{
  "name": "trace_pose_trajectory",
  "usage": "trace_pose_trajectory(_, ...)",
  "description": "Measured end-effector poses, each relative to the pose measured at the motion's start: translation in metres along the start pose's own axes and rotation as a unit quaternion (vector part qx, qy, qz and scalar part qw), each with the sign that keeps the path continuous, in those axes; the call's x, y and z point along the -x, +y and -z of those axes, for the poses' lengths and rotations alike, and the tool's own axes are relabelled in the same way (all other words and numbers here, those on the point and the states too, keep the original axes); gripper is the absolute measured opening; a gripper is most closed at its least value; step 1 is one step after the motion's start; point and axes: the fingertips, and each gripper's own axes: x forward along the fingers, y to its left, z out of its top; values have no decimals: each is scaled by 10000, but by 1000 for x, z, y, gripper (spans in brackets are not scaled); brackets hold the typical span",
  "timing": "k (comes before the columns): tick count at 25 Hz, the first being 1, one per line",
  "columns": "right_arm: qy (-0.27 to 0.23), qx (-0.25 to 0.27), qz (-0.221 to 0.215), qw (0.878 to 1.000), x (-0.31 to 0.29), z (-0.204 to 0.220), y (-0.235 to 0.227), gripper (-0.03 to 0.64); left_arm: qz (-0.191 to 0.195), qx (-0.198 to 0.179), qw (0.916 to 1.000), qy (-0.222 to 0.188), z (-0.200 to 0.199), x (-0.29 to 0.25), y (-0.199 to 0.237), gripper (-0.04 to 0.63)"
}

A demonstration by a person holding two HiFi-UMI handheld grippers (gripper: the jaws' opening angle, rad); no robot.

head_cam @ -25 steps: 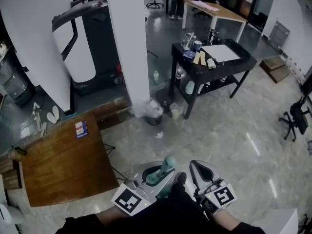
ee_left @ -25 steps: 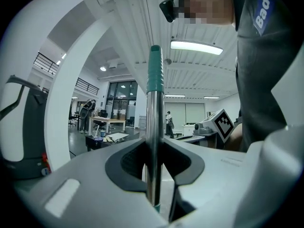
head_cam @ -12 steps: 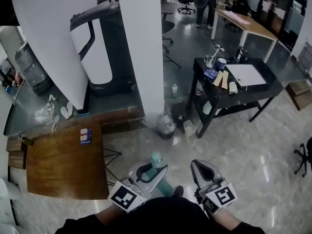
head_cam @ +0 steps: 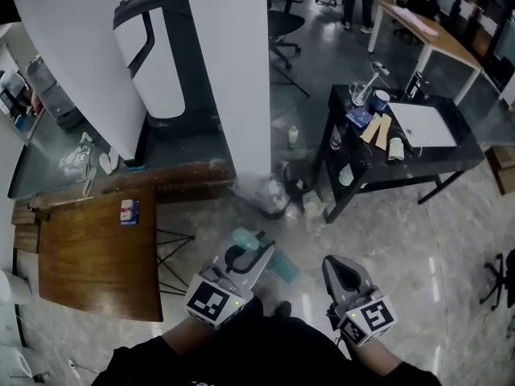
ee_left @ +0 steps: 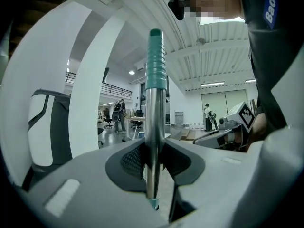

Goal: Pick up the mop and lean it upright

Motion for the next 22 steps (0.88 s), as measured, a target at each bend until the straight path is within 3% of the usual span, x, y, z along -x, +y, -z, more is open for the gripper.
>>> trace_pose_trajectory(7, 143, -12, 187, 9997, -47, -9, -19, 5, -3, 237, 9996, 138, 28, -40, 50, 106)
trace_pose_trajectory(12, 386, 264, 275, 9985, -95, -11, -23, 5, 86, 360, 9991, 221, 52, -55, 93, 106)
trace_pose_trajectory(19, 502, 367, 400, 9973, -167, -15, -16, 5, 399, 549, 9944, 812, 115, -66, 148, 106)
trace_pose_trajectory(22, 604, 307, 440, 9967, -183, -10, -15, 5, 348, 569, 9923, 1046, 139, -72, 171, 106)
